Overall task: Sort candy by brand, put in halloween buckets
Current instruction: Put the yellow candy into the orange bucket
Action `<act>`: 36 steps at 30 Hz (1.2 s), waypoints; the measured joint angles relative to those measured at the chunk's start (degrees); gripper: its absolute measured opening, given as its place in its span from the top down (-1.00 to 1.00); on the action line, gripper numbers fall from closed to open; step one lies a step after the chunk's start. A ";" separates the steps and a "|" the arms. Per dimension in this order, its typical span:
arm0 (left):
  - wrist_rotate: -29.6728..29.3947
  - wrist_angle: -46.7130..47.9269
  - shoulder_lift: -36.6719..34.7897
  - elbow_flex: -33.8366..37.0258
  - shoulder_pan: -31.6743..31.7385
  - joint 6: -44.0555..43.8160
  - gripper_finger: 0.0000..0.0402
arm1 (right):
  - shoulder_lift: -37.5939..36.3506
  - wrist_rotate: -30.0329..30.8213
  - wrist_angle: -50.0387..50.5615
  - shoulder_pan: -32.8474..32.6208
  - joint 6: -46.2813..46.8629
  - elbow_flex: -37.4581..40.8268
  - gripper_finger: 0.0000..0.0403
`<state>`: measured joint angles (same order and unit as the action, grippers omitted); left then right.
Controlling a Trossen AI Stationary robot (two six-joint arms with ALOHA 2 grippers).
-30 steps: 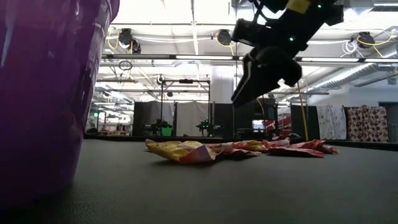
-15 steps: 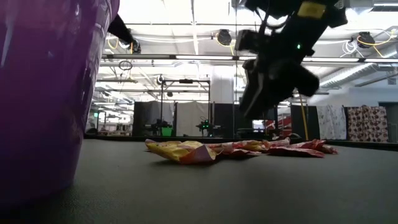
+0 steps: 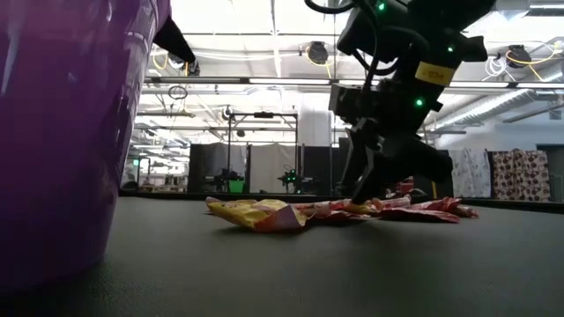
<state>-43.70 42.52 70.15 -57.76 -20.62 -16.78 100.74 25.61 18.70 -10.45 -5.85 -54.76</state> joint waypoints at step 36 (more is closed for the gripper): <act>-0.26 -0.09 -0.02 -0.04 0.00 1.06 0.06 | 3.24 1.10 -3.85 1.90 -4.33 0.02 0.57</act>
<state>-43.97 42.44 70.13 -57.80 -20.62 -15.73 103.98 26.71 14.85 -8.55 -10.18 -54.74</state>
